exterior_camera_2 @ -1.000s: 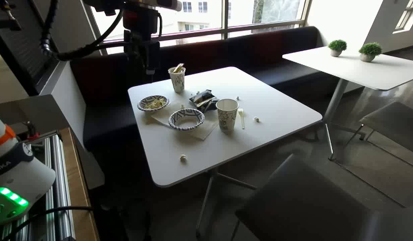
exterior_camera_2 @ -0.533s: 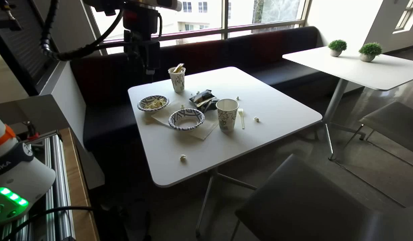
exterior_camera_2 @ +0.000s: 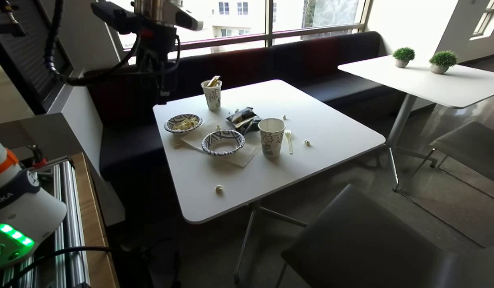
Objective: Pick up the white spoon and move it to the right side of the table
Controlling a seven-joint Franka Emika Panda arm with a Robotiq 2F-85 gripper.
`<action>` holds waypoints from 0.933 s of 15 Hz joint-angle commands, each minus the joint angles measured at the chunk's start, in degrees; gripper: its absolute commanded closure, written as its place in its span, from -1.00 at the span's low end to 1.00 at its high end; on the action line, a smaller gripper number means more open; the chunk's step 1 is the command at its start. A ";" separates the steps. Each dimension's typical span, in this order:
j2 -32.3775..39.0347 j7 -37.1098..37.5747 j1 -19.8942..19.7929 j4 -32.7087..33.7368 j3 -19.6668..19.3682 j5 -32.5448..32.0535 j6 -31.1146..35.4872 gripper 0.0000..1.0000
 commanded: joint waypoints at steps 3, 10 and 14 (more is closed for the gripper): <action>0.48 -1.01 1.03 -8.11 -1.67 15.01 2.40 -1.00; 2.62 -6.47 1.01 -12.03 -2.32 25.87 10.79 -1.00; 2.87 -6.72 1.02 -11.99 -2.37 26.65 10.98 -1.00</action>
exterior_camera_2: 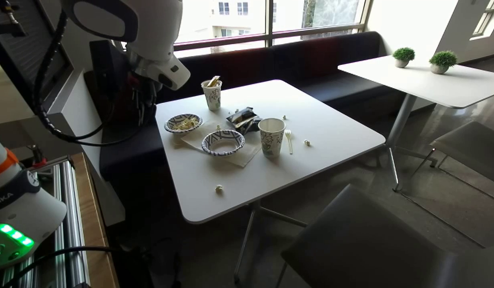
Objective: Pick up the white spoon and move it to the right side of the table
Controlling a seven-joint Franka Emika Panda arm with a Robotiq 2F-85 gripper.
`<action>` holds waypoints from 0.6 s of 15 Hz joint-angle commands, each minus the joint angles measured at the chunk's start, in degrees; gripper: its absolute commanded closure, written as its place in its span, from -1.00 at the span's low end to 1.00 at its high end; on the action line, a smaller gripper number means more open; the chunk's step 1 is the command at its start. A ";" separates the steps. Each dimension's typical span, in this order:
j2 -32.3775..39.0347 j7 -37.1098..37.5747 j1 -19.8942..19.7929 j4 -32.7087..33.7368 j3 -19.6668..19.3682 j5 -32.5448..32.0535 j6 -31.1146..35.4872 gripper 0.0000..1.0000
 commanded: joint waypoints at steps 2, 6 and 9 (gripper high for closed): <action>1.57 -0.42 0.12 1.16 -0.35 3.23 0.60 -1.00; 5.54 0.21 0.85 1.70 0.83 10.22 2.66 -1.00; 10.09 -0.35 1.08 1.45 2.36 15.35 5.99 -1.00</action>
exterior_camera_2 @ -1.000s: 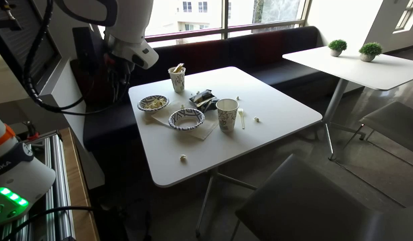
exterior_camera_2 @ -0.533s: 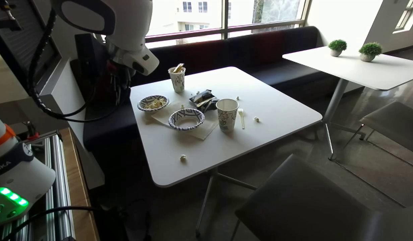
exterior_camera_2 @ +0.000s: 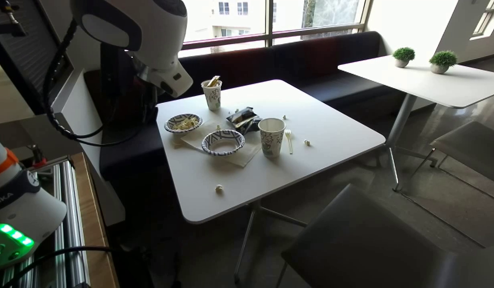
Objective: Pick up the white spoon and move it to the right side of the table
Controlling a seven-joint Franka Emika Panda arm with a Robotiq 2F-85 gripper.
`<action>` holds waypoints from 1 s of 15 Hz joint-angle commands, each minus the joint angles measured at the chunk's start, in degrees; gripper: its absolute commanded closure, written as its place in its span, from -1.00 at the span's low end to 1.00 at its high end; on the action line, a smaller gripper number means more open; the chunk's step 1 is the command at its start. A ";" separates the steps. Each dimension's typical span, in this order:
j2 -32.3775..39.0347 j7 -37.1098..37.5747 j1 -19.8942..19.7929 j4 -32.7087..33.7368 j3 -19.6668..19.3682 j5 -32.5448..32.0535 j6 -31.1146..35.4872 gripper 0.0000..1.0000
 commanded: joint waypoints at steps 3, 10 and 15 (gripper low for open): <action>10.24 -1.64 0.60 0.15 2.98 12.28 9.61 -1.00; 21.91 -15.55 0.24 2.75 6.68 35.97 18.51 -1.00; 28.86 -24.94 0.81 5.80 8.42 45.51 19.56 -1.00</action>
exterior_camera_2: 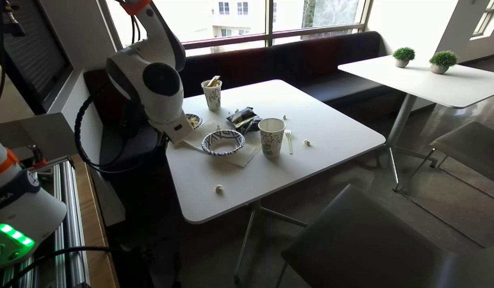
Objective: Pick up the white spoon and move it to the right side of the table
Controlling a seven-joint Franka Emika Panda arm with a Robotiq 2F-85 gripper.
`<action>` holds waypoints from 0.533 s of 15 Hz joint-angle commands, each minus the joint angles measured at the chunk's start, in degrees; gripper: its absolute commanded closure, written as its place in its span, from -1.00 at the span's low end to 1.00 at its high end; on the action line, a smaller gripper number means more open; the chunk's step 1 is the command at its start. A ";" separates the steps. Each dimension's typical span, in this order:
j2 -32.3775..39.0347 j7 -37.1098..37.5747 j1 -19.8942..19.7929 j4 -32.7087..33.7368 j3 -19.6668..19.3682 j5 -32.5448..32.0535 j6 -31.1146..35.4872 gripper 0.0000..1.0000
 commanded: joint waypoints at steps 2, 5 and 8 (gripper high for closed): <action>6.55 -8.67 0.39 3.72 0.58 8.56 1.63 -0.94; 8.55 -13.14 0.32 5.35 -0.17 14.19 0.57 -0.44; 10.70 -14.99 1.04 6.81 -0.68 16.69 0.71 -0.14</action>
